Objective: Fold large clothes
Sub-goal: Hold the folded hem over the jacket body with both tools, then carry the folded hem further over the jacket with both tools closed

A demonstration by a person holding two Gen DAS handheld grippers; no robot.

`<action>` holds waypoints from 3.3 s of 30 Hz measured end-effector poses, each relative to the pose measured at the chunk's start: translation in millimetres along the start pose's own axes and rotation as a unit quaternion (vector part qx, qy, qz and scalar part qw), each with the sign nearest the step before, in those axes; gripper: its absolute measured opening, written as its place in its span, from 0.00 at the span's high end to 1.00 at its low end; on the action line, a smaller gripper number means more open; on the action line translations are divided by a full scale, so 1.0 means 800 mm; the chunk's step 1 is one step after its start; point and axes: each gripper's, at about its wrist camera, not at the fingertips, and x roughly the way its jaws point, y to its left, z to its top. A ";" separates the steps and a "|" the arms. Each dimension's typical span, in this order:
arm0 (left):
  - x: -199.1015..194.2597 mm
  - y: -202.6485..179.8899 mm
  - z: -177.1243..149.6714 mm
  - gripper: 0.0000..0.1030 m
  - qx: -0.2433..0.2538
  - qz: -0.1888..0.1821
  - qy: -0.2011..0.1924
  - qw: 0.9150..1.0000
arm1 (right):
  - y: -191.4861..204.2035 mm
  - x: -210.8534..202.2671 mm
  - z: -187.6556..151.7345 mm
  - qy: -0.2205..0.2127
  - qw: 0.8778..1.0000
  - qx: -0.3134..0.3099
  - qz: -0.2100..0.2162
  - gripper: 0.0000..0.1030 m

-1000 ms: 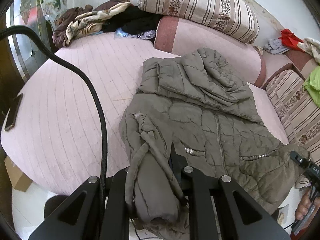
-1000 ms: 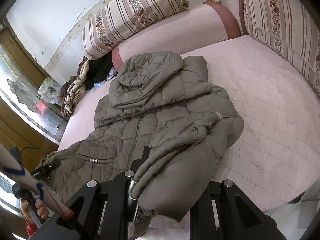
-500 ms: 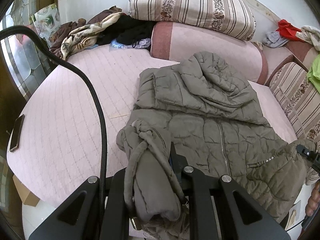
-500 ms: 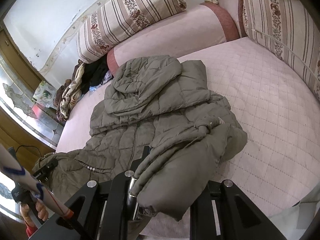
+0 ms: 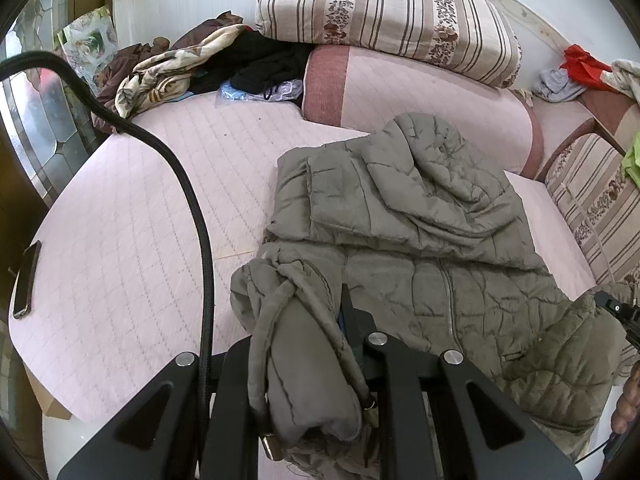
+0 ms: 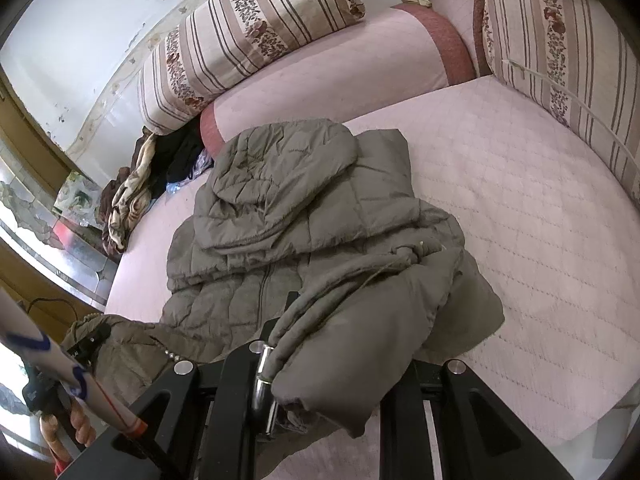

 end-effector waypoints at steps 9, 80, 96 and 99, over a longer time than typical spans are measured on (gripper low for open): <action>0.013 0.006 0.020 0.85 -0.010 -0.005 0.002 1.000 | 0.008 0.015 0.027 -0.006 1.000 0.002 -0.002 0.81; 0.094 -0.022 0.213 0.85 -0.007 0.023 -0.032 0.999 | 0.033 0.106 0.213 -0.043 0.999 0.000 -0.033 0.81; 0.158 -0.028 0.237 0.85 0.001 0.067 -0.013 0.998 | 0.019 0.167 0.244 -0.024 0.997 0.005 -0.078 0.81; 0.166 -0.028 0.239 0.85 0.003 0.072 -0.010 0.997 | 0.015 0.177 0.246 -0.021 0.996 0.008 -0.085 0.81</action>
